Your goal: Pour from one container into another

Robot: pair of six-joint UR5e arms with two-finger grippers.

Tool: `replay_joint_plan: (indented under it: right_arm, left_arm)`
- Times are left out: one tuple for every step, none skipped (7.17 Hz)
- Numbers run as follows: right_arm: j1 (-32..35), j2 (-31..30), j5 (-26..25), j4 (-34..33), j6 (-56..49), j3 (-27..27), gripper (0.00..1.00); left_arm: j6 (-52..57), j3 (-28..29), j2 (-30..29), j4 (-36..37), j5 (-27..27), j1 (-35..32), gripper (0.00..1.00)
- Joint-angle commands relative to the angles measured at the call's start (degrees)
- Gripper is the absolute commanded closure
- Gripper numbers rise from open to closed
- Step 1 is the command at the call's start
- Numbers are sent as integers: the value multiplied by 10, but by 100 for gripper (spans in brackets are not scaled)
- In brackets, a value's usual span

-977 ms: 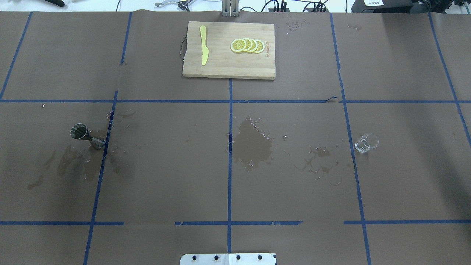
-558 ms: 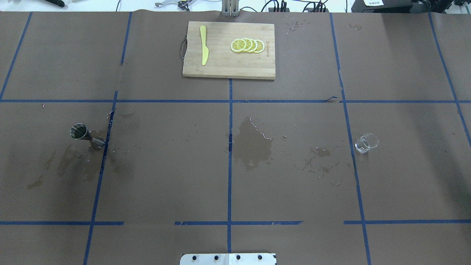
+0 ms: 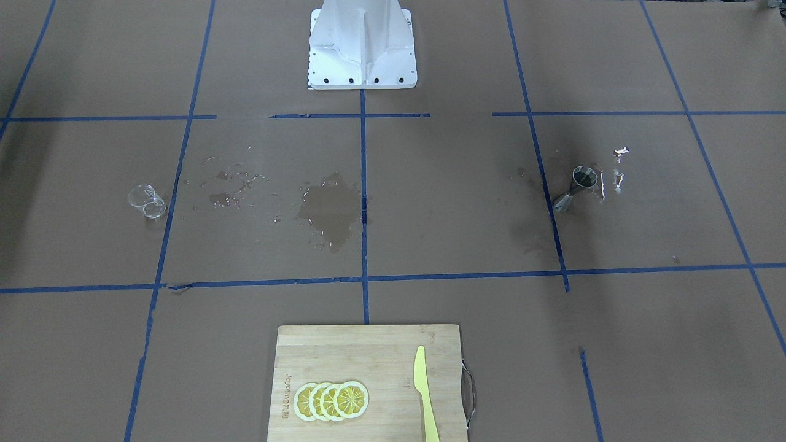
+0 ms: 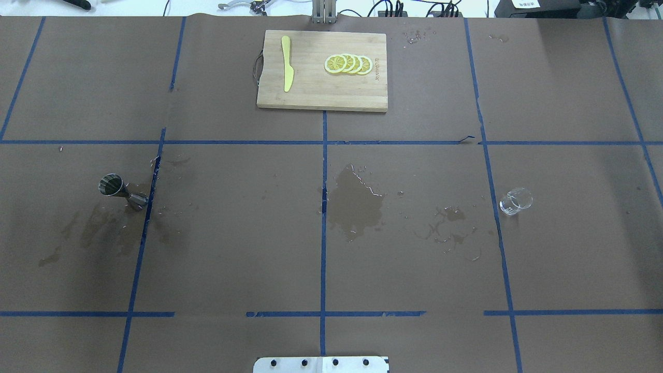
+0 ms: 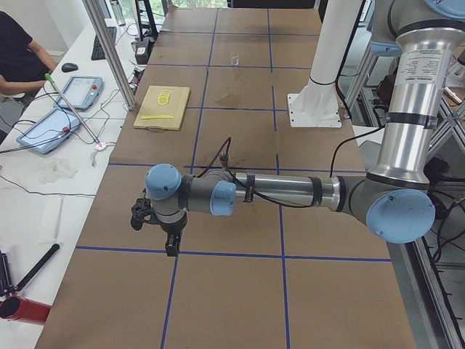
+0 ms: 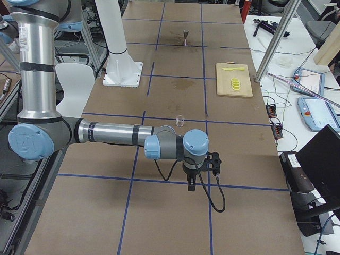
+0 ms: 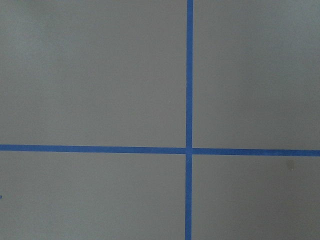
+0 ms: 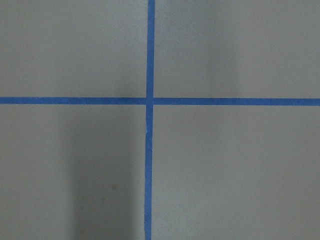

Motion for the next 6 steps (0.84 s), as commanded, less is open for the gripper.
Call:
replay_joint_plan:
  right_arm:
    - [12,1,4,5,2,-5,0]
    - [13,1,5,5,2,-3,0]
    - [14,2,5,5,2,-3,0]
    - [14,2,5,5,2,-2,0]
    - [14,2,5,5,2,-1,0]
    - [14,3,5,5,2,0,0]
  left_arm:
    - [0,1,16,-10,0,0,0]
    - [-2,2,17,-19,-1,0,0]
    - [-4,2,17,-19,-1,0,0]
    - [-5,1,17,-19,-1,0,0]
    - [-5,1,16,-20,-3,0,0]
    - [-6,0,16,-20,-4,0,0]
